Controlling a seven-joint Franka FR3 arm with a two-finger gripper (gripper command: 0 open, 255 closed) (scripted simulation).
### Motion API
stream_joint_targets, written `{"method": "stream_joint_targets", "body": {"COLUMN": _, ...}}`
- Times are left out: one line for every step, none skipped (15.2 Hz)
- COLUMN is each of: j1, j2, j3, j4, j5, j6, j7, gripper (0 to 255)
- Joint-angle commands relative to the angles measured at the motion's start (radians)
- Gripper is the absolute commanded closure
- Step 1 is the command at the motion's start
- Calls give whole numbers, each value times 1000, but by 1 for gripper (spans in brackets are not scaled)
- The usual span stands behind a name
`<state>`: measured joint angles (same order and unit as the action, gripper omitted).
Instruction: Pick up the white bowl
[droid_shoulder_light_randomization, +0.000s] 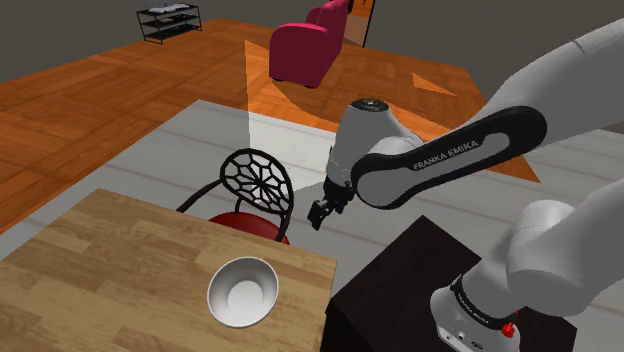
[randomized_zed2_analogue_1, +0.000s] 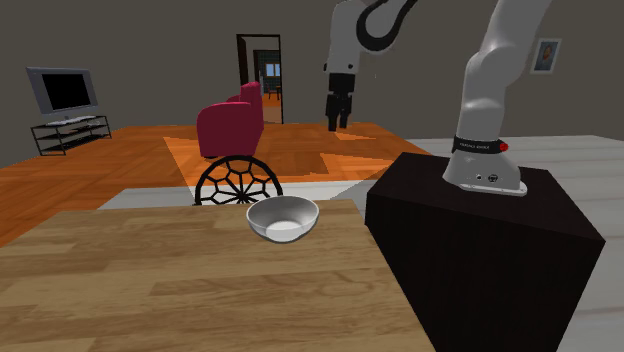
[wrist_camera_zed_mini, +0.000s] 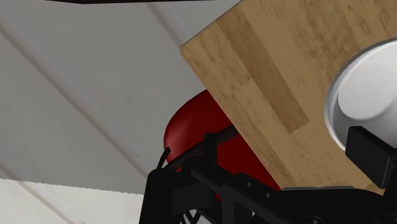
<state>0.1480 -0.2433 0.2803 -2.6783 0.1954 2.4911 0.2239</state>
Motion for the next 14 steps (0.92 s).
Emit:
{"method": "stream_joint_targets", "body": {"j1": 9, "j2": 86, "j3": 22, "j4": 17, "j5": 4, "j6": 81, "j7": 25, "gripper": 0}}
{"method": "stream_joint_targets", "body": {"j1": 12, "j2": 129, "j3": 32, "j4": 27, "j5": 2, "j6": 117, "j7": 39, "gripper": 0}}
{"method": "stream_joint_targets", "body": {"j1": 15, "j2": 171, "j3": 41, "j4": 39, "j5": -3, "j6": 152, "j7": 53, "gripper": 0}}
{"method": "stream_joint_targets", "body": {"j1": 19, "j2": 215, "j3": 49, "j4": 53, "j5": -12, "j6": 186, "j7": 69, "gripper": 0}}
{"method": "stream_joint_targets", "body": {"j1": 23, "j2": 258, "j3": 55, "j4": 68, "j5": -23, "j6": 219, "j7": 87, "gripper": 0}}
{"method": "stream_joint_targets", "body": {"j1": 28, "j2": 302, "j3": 59, "j4": 84, "j5": -37, "j6": 251, "j7": 107, "gripper": 0}}
{"method": "stream_joint_targets", "body": {"j1": 35, "j2": 345, "j3": 61, "j4": 102, "j5": -54, "j6": 281, "j7": 128, "gripper": 0}}
{"method": "stream_joint_targets", "body": {"j1": 45, "j2": 388, "j3": 59, "j4": 121, "j5": -72, "j6": 309, "j7": 150, "gripper": 0}}
{"method": "stream_joint_targets", "body": {"j1": 57, "j2": 431, "j3": 55, "j4": 141, "j5": -92, "j6": 336, "j7": 172, "gripper": 0}}
{"method": "stream_joint_targets", "body": {"j1": 71, "j2": 473, "j3": 48, "j4": 163, "j5": -110, "j6": 361, "j7": 194, "gripper": 0}}
{"method": "stream_joint_targets", "body": {"j1": 89, "j2": 515, "j3": 38, "j4": 186, "j5": -127, "j6": 384, "j7": 214, "gripper": 0}}
{"method": "stream_joint_targets", "body": {"j1": 107, "j2": 556, "j3": 28, "j4": 211, "j5": -143, "j6": 405, "j7": 233, "gripper": 0}}
{"method": "stream_joint_targets", "body": {"j1": 125, "j2": 596, "j3": 18, "j4": 237, "j5": -156, "j6": 425, "j7": 250, "gripper": 0}}
{"method": "stream_joint_targets", "body": {"j1": 145, "j2": 635, "j3": 7, "j4": 264, "j5": -166, "j6": 443, "j7": 265, "gripper": 0}}
